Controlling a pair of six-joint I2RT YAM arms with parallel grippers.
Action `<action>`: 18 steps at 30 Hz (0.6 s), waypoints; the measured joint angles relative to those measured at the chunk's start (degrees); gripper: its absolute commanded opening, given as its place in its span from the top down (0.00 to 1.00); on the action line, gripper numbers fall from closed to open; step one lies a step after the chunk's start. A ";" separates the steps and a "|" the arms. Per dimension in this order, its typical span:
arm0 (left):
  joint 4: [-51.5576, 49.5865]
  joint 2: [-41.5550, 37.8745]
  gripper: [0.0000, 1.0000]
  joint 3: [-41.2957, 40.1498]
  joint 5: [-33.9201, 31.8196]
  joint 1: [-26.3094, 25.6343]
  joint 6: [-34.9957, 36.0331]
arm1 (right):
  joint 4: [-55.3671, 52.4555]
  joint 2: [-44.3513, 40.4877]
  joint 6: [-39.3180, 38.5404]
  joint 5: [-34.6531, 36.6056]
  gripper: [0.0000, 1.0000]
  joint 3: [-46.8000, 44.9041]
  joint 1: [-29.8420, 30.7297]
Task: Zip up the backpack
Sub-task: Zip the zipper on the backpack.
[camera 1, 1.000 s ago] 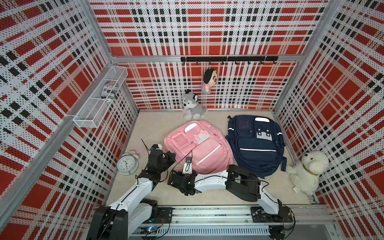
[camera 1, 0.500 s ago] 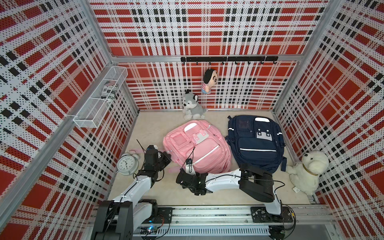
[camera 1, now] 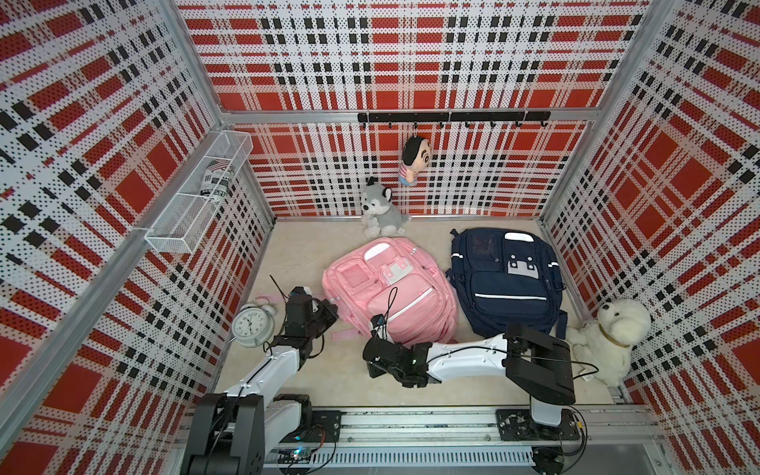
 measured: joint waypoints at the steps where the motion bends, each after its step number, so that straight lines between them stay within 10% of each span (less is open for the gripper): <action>1: 0.00 -0.66 1.00 0.00 -0.09 -0.52 -0.42 | 0.15 0.46 0.79 0.85 0.44 0.46 0.17; 18: -0.39 -5.20 1.00 -0.02 -0.50 -5.60 -3.63 | 4.87 10.23 7.56 6.38 0.35 7.08 0.24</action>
